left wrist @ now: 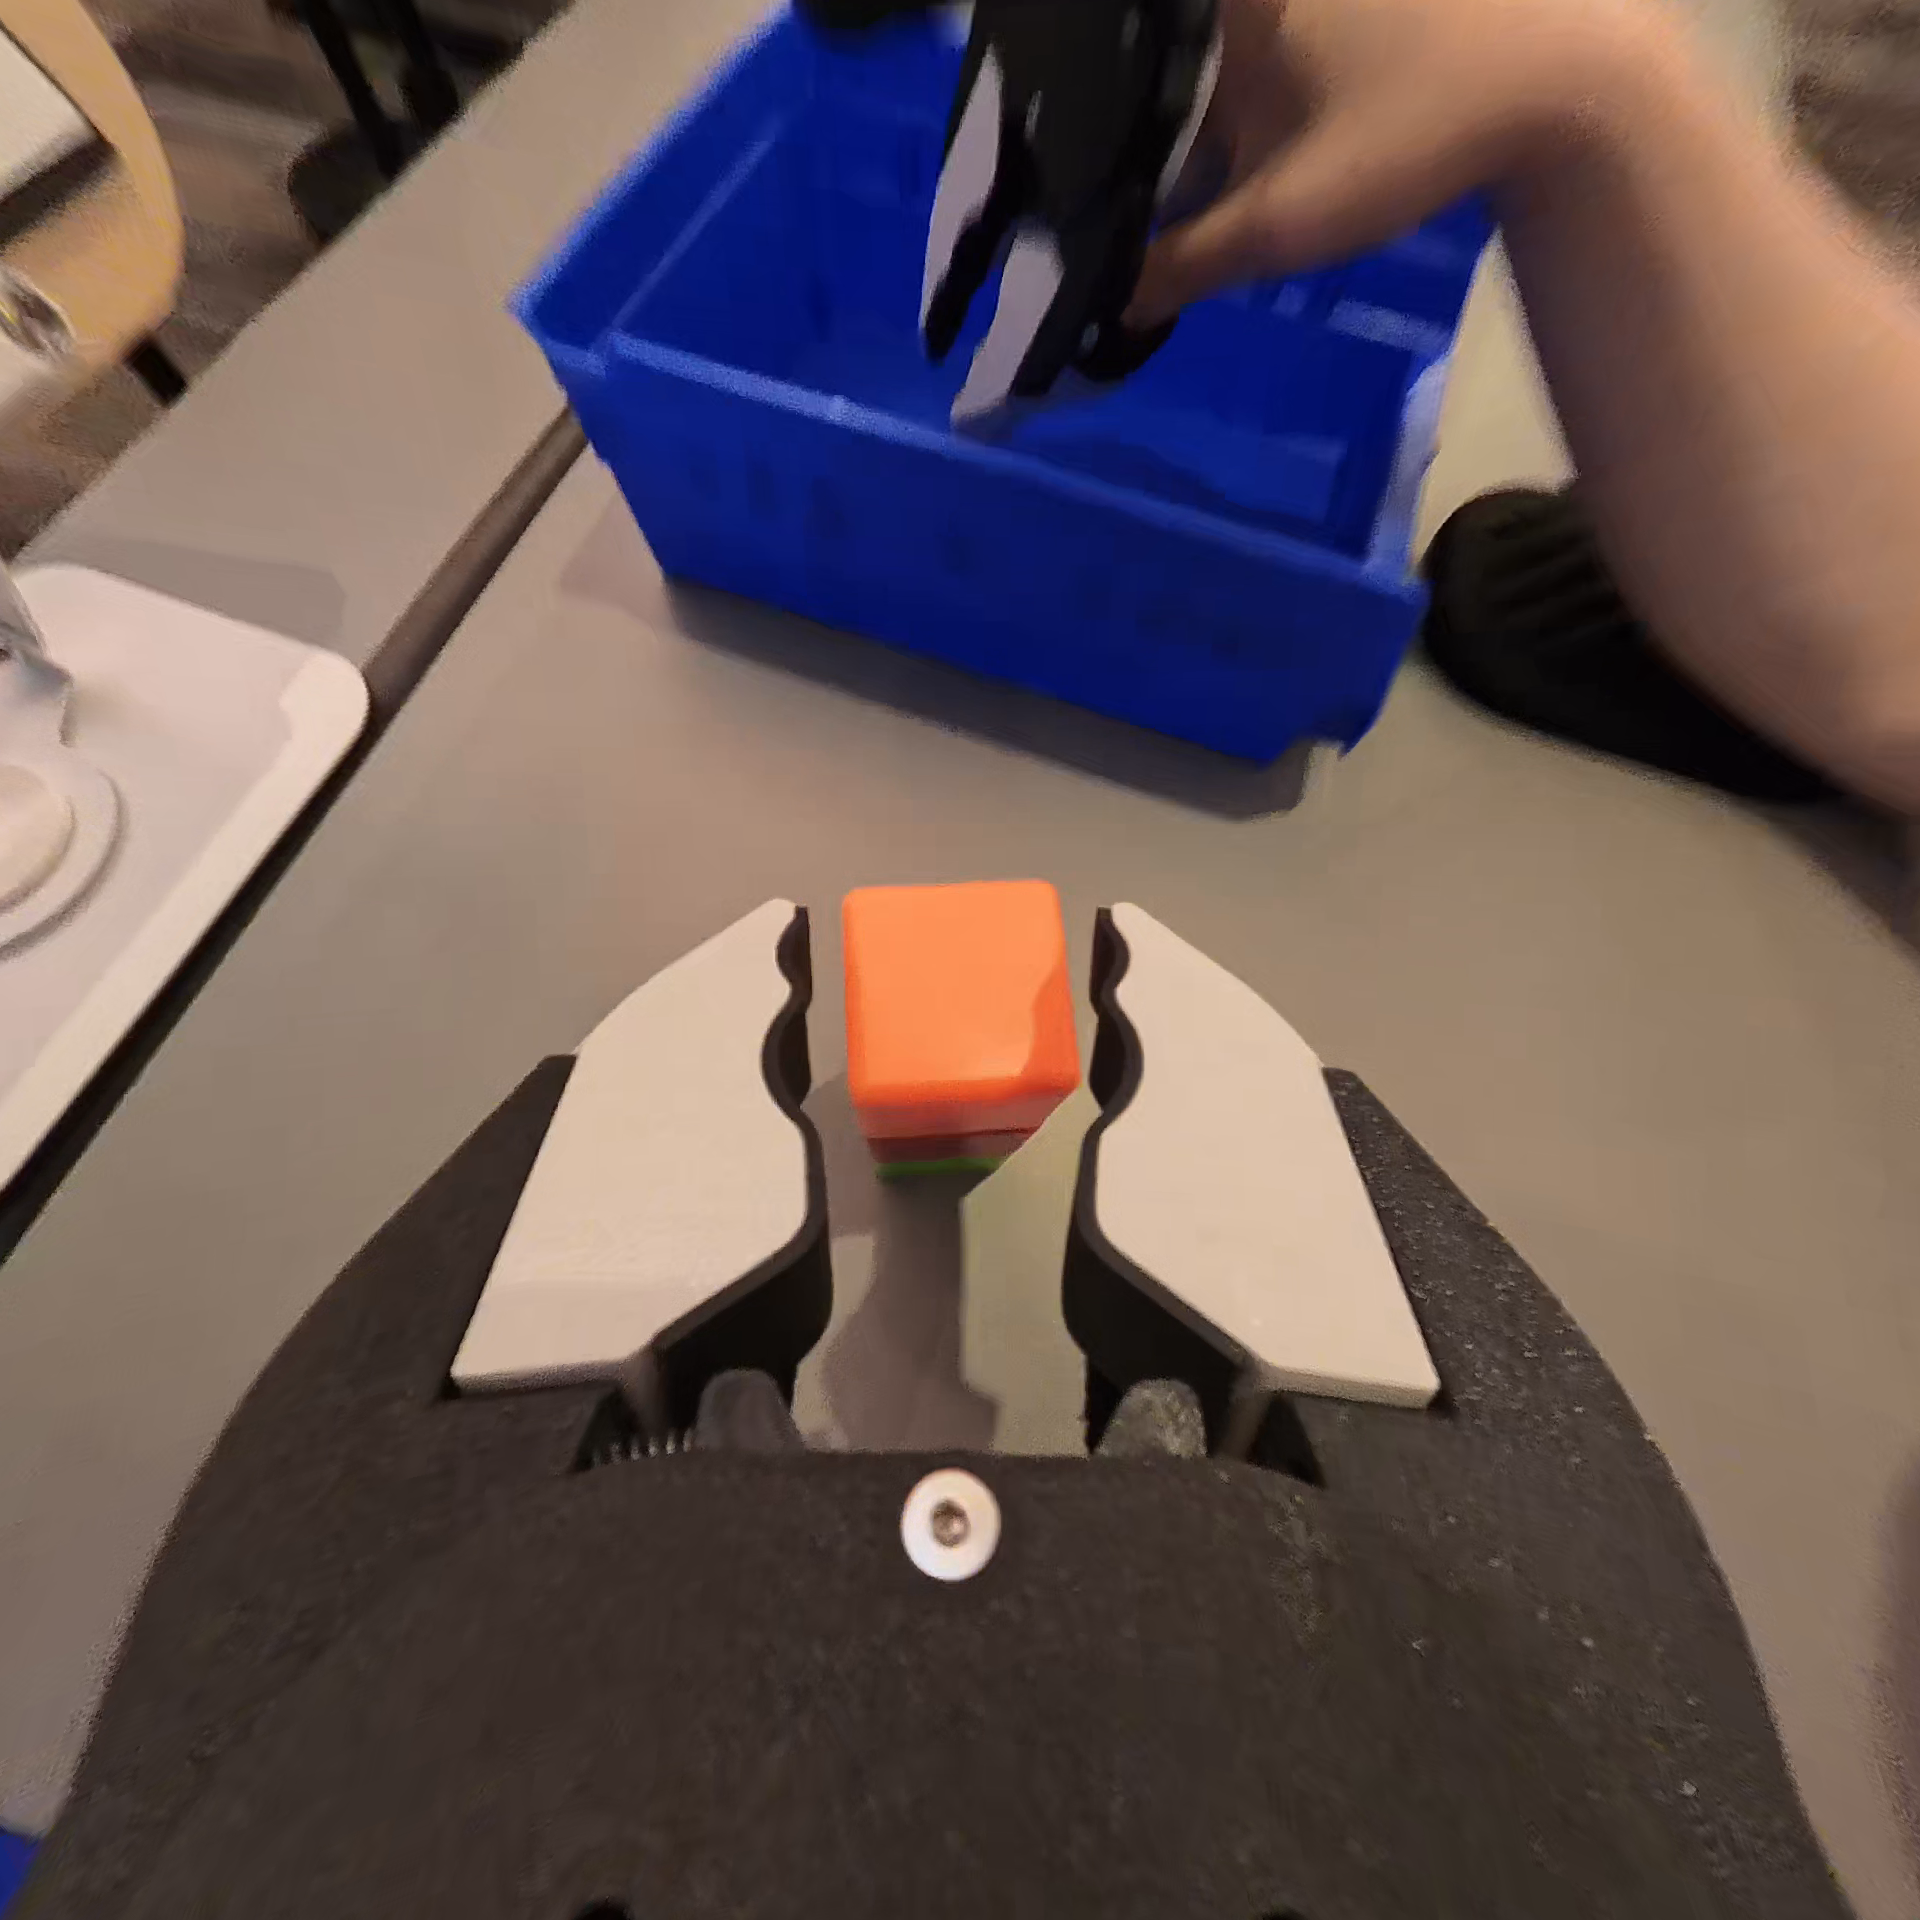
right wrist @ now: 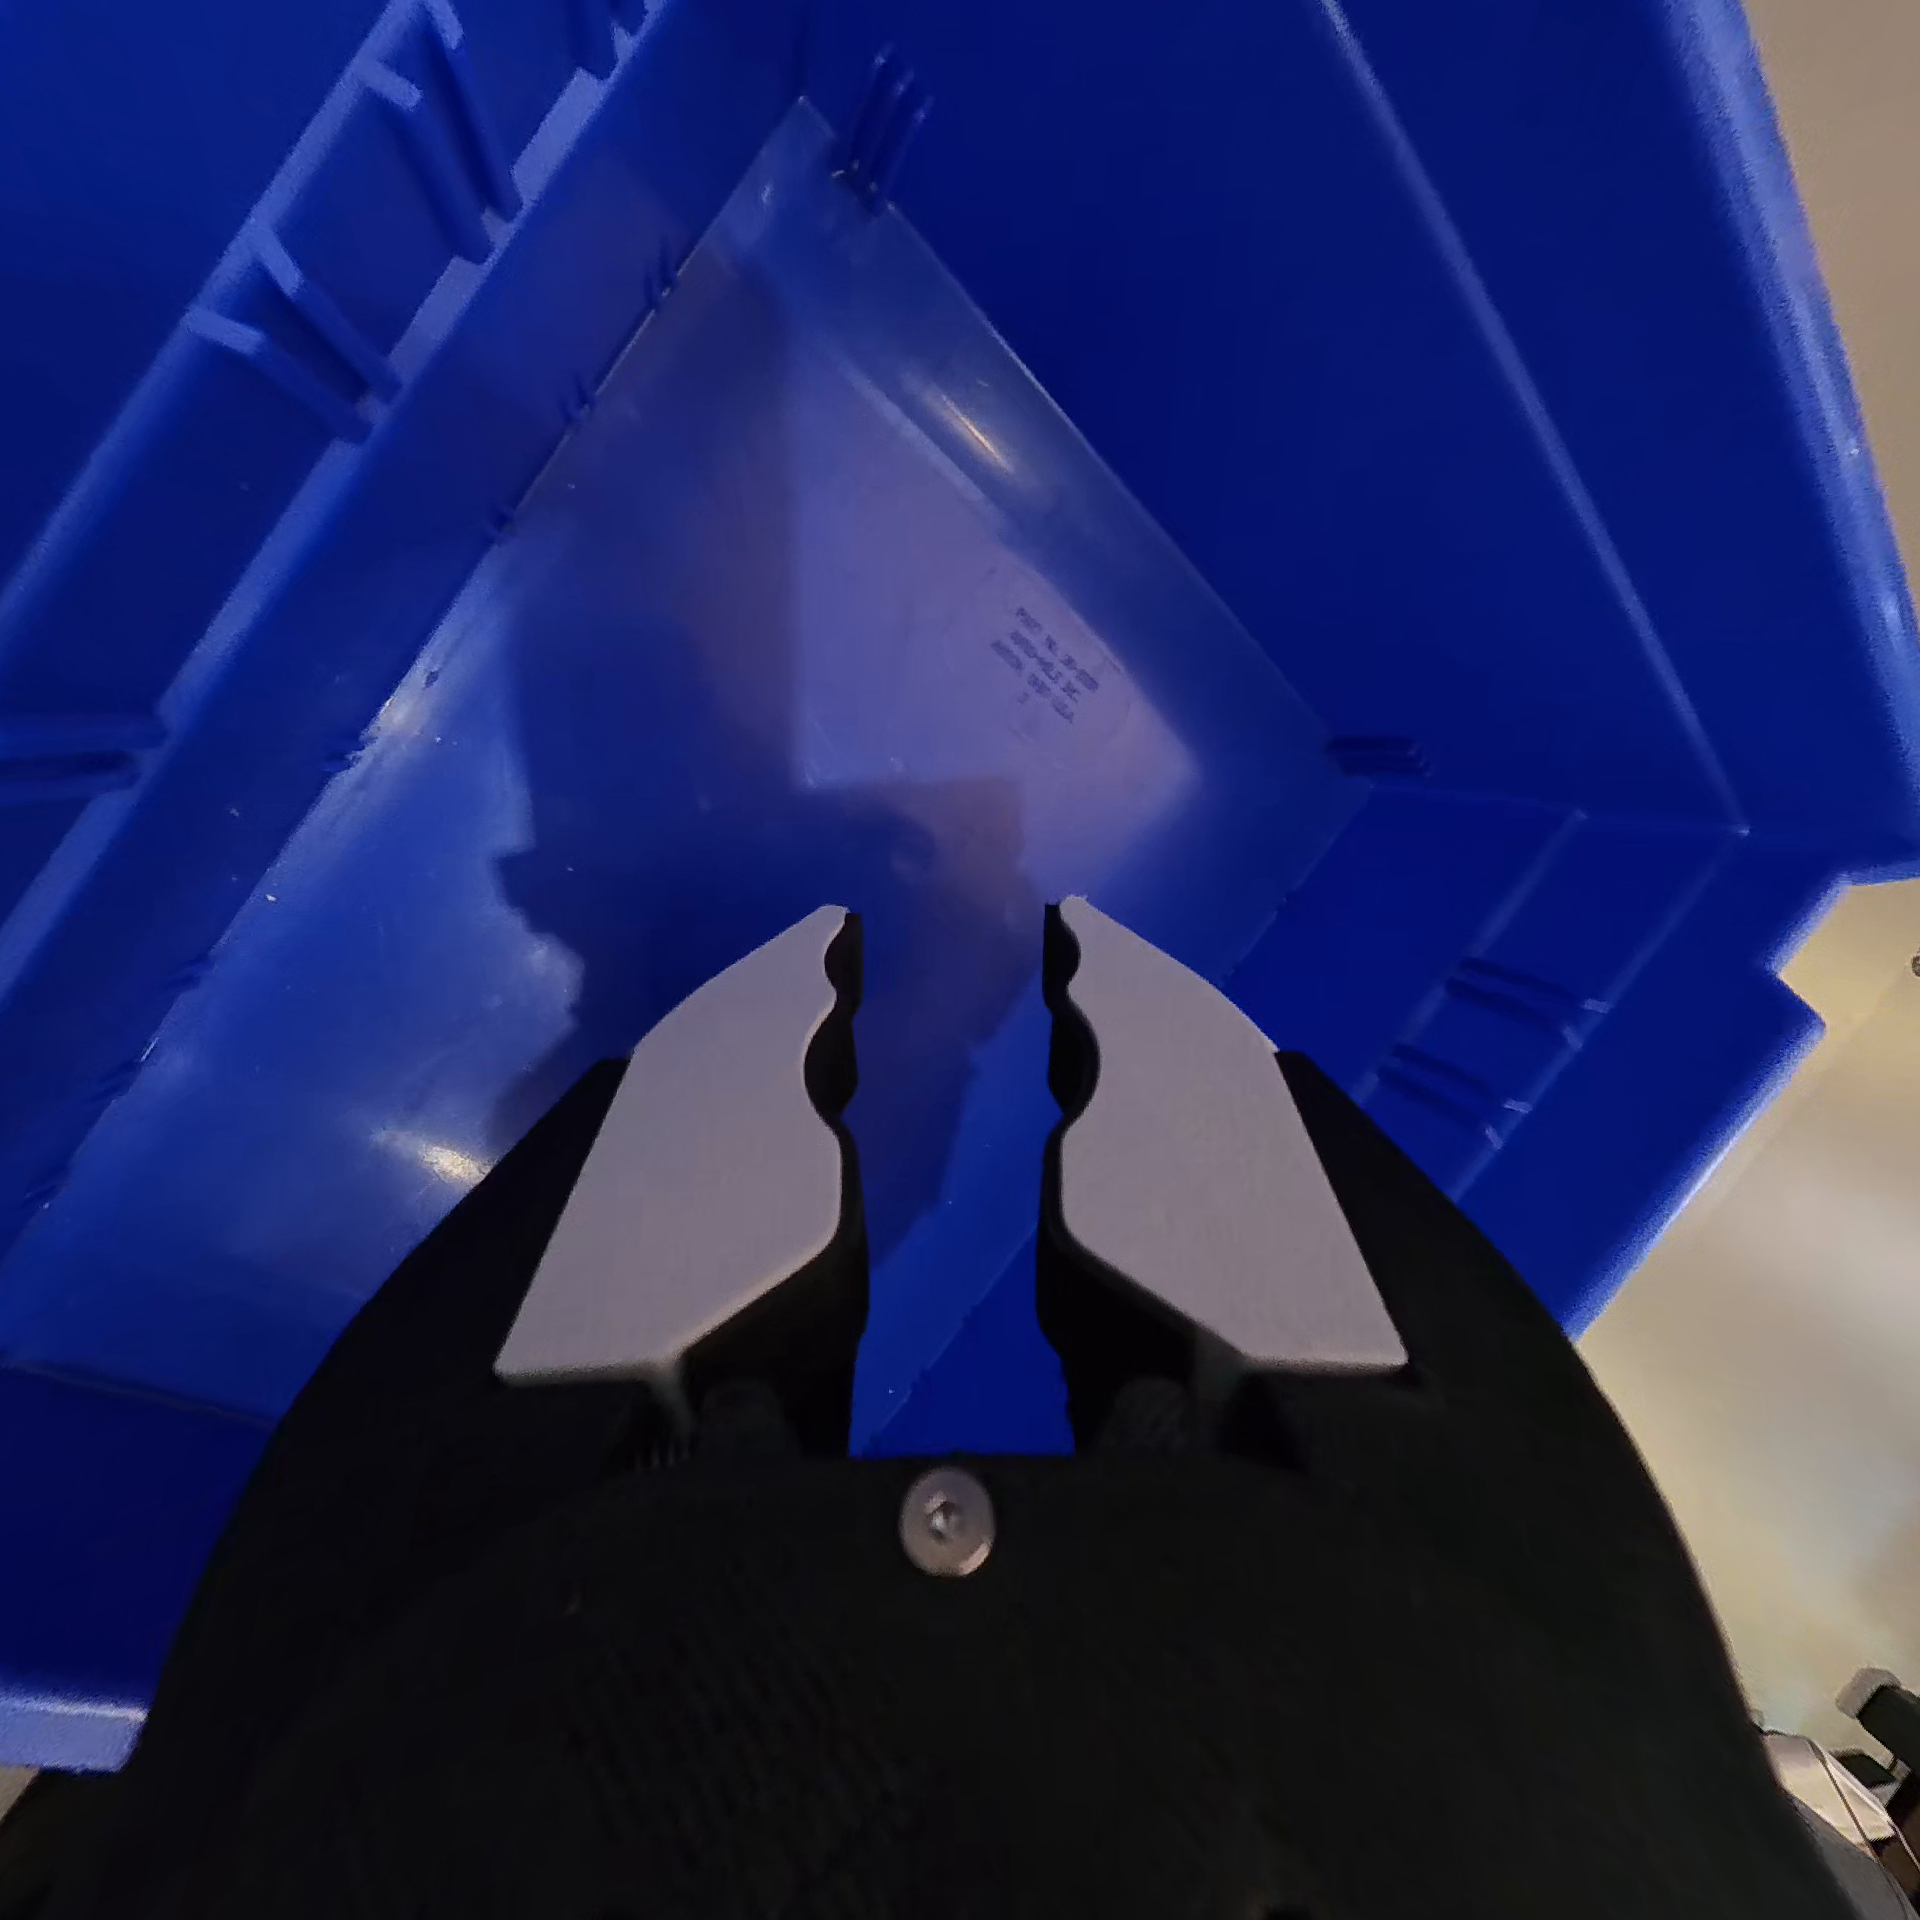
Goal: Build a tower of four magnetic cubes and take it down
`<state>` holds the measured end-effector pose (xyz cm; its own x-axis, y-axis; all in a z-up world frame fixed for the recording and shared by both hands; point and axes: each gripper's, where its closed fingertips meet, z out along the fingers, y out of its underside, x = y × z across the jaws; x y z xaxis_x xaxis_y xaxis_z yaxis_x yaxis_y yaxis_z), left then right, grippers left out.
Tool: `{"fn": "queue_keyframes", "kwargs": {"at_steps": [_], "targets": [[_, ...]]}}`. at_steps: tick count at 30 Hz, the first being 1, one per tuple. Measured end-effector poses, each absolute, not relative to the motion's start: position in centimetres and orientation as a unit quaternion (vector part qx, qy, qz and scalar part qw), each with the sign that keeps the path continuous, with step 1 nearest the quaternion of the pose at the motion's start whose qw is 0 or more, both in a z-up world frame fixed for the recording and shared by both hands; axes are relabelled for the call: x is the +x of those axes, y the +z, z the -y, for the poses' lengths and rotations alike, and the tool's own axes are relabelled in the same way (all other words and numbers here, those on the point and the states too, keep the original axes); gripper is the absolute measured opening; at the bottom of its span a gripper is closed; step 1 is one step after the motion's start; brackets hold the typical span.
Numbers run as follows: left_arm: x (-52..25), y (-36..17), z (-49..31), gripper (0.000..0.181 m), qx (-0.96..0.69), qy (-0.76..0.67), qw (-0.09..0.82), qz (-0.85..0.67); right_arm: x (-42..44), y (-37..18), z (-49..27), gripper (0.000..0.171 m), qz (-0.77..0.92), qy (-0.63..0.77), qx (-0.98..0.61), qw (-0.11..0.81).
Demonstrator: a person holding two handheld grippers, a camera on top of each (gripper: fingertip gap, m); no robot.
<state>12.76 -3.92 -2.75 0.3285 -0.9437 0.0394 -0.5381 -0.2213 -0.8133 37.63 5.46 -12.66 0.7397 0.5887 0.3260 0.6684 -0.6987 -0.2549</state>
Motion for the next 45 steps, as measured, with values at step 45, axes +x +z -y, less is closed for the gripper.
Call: {"fn": "queue_keyframes", "kwargs": {"at_steps": [45], "targets": [[-24.8,-13.5,-3.4,0.051,-0.921,0.154,0.15,-0.326,37.6,-14.4,-4.5,0.035,0.358,-0.113,-0.916,0.139]]}}
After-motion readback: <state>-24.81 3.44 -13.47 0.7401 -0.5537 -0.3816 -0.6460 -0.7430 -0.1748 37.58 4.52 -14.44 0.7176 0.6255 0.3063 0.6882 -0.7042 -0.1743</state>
